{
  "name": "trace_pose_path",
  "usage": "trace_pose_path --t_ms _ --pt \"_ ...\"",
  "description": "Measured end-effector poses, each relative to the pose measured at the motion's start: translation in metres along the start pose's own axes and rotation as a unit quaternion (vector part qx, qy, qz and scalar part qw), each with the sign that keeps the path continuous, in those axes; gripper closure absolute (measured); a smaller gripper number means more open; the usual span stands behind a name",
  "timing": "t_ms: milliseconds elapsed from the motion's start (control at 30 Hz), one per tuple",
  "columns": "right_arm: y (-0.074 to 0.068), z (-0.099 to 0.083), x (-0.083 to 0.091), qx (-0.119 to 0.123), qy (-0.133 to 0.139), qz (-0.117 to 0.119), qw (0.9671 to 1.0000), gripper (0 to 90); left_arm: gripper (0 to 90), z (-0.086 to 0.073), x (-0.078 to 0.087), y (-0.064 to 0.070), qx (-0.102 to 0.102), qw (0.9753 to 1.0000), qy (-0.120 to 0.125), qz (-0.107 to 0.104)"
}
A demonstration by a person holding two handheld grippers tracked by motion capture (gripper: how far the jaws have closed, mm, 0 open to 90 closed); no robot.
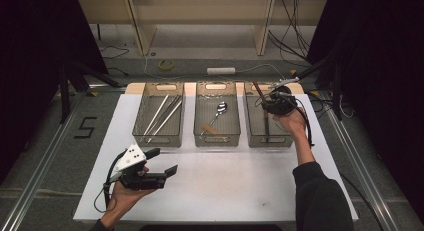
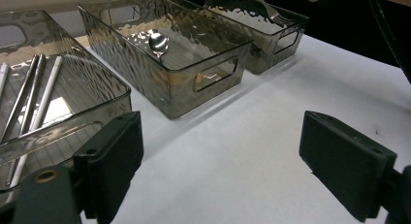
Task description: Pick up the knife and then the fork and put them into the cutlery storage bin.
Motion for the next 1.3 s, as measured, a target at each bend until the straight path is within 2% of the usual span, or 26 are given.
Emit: trace_pose_path --t_ms 233,667,867,967,1067,1200,1300 --pt "0.002 -0.005 -0.003 -0.005 -0.009 -0.003 0.9999 78.0 15.6 0.000 -0.001 0.000 0.004 1.0000 -0.006 -0.004" --pt "0.000 -0.013 -0.014 0.007 -0.038 -0.015 0.9991 77.9 15.4 -0.001 0.000 -0.001 0.009 0.9999 -0.006 -0.005" --pt "-0.001 -0.020 -0.020 0.004 -0.056 -0.015 0.9983 77.4 15.3 -0.001 0.000 -0.001 0.008 0.9999 -0.006 -0.005" --pt "-0.001 -0.022 -0.021 -0.007 -0.067 -0.010 0.9977 75.7 15.3 -0.001 0.000 -0.001 0.008 0.9999 -0.006 -0.005" --pt "-0.002 -0.020 -0.018 -0.017 -0.056 0.001 0.9983 70.3 15.2 -0.001 -0.001 -0.001 0.008 0.9999 -0.007 -0.005" --pt "-0.005 -0.014 -0.010 -0.013 -0.040 0.008 0.9991 66.7 15.2 -0.001 -0.001 -0.001 0.008 0.9999 -0.007 -0.004" --pt "-0.009 -0.011 -0.004 -0.017 -0.024 0.022 0.9993 63.7 15.2 -0.001 0.000 -0.001 0.008 0.9999 -0.006 -0.005"
Point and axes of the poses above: each handheld gripper's, and its own axes: x roughly backward along the jaws, z roughly out of its top, y roughly to its right, the point moved 3 cm from there along -x, roughly forward along the jaws
